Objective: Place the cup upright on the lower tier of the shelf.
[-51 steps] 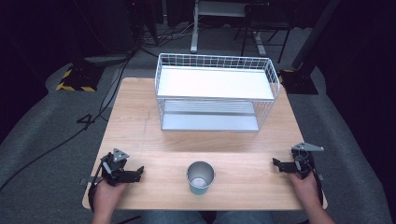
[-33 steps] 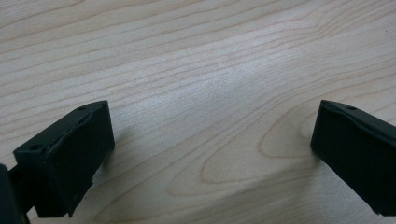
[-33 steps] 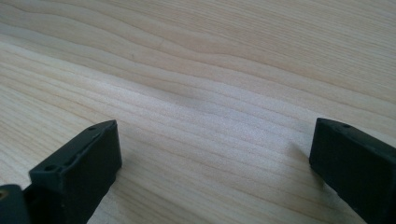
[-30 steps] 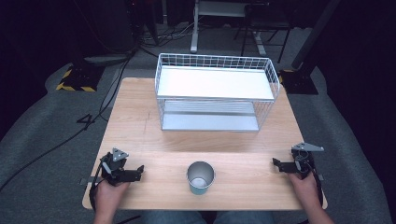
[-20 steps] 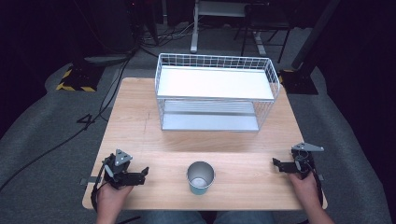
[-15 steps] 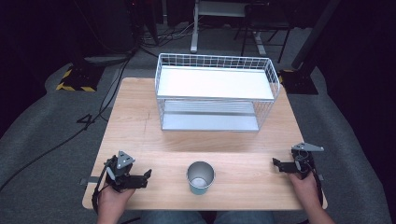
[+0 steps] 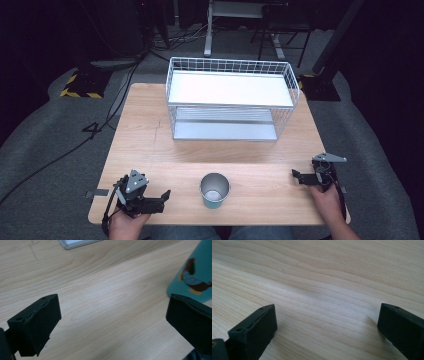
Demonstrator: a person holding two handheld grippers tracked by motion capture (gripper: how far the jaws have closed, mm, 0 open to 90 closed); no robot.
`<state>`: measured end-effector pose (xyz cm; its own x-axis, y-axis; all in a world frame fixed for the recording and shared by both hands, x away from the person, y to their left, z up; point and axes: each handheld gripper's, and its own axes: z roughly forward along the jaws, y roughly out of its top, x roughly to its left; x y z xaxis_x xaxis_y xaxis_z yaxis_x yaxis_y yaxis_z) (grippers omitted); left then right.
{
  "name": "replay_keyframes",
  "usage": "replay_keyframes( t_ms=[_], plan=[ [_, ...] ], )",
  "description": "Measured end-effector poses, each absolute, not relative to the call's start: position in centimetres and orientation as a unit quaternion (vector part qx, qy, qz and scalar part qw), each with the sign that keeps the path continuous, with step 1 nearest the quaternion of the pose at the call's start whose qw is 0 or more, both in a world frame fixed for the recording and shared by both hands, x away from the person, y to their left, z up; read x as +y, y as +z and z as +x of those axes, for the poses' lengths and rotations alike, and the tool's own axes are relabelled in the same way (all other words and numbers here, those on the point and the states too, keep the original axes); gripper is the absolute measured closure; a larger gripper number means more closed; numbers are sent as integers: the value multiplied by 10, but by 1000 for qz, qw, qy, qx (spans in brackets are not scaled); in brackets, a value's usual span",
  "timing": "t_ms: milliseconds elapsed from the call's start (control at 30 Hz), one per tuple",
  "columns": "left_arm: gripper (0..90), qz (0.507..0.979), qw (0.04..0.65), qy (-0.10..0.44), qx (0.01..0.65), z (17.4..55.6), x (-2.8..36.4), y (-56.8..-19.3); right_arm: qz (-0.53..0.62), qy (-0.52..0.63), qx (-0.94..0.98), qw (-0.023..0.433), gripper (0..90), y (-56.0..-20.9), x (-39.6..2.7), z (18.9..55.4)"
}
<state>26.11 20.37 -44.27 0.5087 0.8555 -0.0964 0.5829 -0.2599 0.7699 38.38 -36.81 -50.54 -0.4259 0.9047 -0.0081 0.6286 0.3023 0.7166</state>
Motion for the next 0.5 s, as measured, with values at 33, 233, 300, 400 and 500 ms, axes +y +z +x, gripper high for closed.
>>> replay_keyframes(
  t_ms=[33,233,300,400,500],
  plan=[
    [5,776,398,170,459,256,198,-440,492,327,779,211,29,-505,-368,384],
    [7,776,419,158,443,242,185,-434,493,327,778,212,33,-505,-368,383],
    [8,777,425,156,438,238,180,-433,493,327,778,212,34,-505,-368,383],
    [8,780,427,158,429,234,174,-431,493,327,778,212,33,-505,-368,383],
    [8,784,432,157,417,227,164,-429,492,327,778,212,33,-505,-368,383]
  ],
)
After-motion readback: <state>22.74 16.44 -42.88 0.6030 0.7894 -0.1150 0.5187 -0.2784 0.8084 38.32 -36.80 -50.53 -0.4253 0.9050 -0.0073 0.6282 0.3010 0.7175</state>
